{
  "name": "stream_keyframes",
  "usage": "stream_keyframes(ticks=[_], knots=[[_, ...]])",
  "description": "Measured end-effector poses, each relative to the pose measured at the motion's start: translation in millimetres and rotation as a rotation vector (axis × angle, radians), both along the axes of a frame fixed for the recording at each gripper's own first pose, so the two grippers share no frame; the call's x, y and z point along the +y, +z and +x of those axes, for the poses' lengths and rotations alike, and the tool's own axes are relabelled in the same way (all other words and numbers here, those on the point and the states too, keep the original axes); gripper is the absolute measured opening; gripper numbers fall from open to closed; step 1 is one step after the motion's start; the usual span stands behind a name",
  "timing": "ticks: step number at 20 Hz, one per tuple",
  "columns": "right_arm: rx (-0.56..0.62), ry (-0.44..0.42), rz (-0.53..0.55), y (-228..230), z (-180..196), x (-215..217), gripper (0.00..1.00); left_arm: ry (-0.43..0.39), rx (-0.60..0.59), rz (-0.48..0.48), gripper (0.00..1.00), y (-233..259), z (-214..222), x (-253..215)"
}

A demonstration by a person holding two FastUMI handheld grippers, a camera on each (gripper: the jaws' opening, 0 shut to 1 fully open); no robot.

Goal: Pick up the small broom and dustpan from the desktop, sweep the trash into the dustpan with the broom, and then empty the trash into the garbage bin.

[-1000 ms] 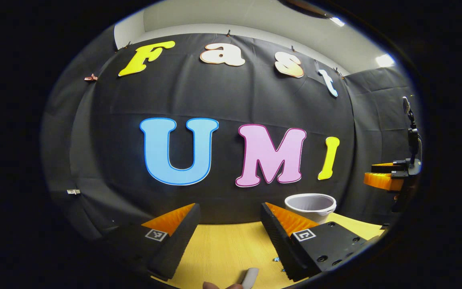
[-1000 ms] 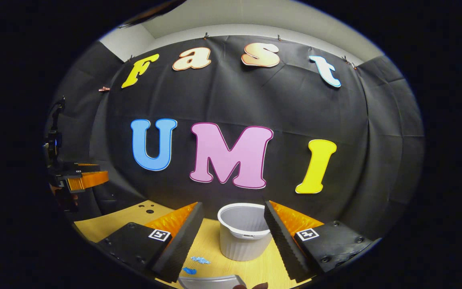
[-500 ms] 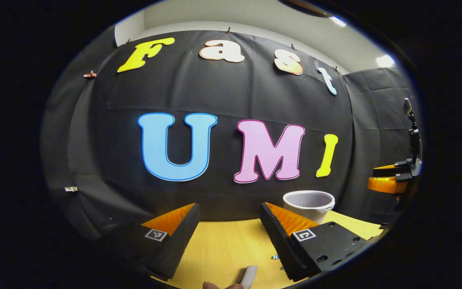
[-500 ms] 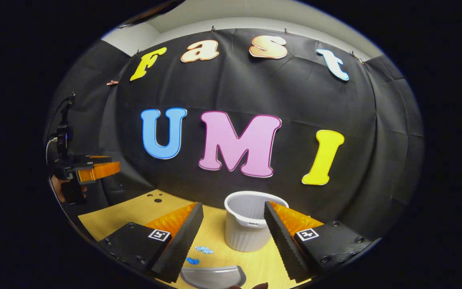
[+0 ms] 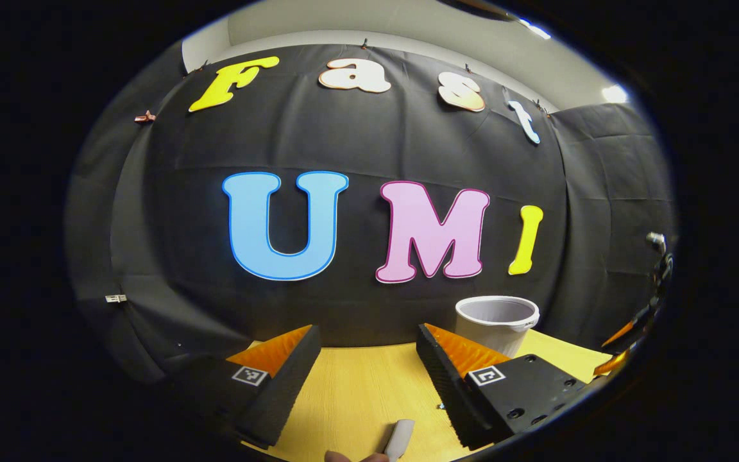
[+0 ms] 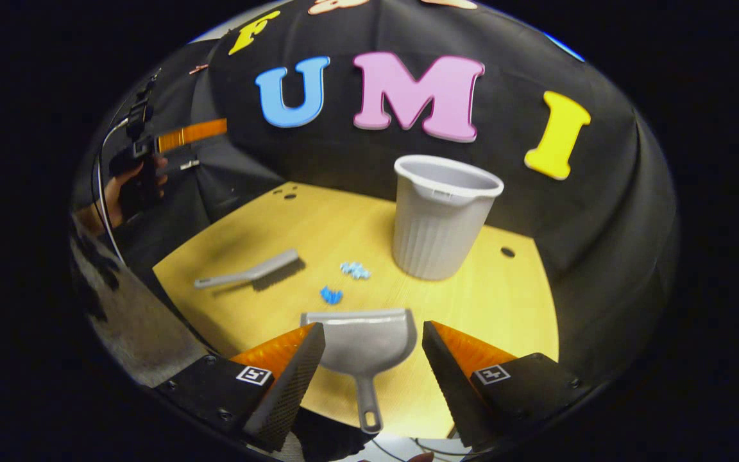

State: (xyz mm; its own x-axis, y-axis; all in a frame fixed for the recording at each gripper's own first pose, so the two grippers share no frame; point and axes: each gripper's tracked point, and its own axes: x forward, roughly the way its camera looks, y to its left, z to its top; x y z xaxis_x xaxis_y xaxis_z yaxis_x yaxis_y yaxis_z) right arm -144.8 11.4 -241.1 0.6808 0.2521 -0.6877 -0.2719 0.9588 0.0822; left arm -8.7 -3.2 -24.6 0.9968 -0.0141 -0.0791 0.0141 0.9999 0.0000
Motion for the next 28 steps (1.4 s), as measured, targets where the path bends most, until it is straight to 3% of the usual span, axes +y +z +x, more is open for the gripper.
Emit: stream_keyframes(ticks=[3, 7, 14, 16, 18, 19, 21, 24, 27, 28], knots=[[0.148, 0.001, 0.027, -53, -22, 2, 0.98, 0.007, 0.008, 0.012, 0.97, -1, -1, 2], [0.322, -0.005, -0.044, -126, -33, -6, 0.98, 0.016, 0.024, 0.034, 0.97, -7, -4, 7], [0.458, 0.054, -0.111, -189, -21, 7, 0.99, 0.057, 0.047, 0.032, 0.97, -17, -5, 14], [0.443, 0.066, -0.110, -190, -15, 8, 0.91, 0.064, 0.059, 0.043, 0.97, -23, -5, 17], [0.430, 0.066, -0.109, -190, -8, 7, 0.65, 0.071, 0.089, 0.039, 0.98, -34, -7, 17], [0.438, 0.067, -0.109, -190, -6, 6, 0.63, 0.074, 0.103, 0.035, 0.98, -40, -9, 17], [0.452, 0.056, -0.100, -190, -6, 4, 0.47, 0.075, 0.133, 0.029, 0.98, -51, -12, 13], [0.448, 0.069, -0.109, -190, -5, 2, 0.49, 0.068, 0.166, 0.040, 0.98, -64, -15, 11], [0.432, 0.091, -0.114, -191, -4, 3, 0.34, 0.050, 0.208, 0.046, 0.98, -83, -15, 7], [0.425, 0.094, -0.109, -188, -5, 5, 0.44, 0.041, 0.228, 0.049, 0.98, -91, -17, 5]])
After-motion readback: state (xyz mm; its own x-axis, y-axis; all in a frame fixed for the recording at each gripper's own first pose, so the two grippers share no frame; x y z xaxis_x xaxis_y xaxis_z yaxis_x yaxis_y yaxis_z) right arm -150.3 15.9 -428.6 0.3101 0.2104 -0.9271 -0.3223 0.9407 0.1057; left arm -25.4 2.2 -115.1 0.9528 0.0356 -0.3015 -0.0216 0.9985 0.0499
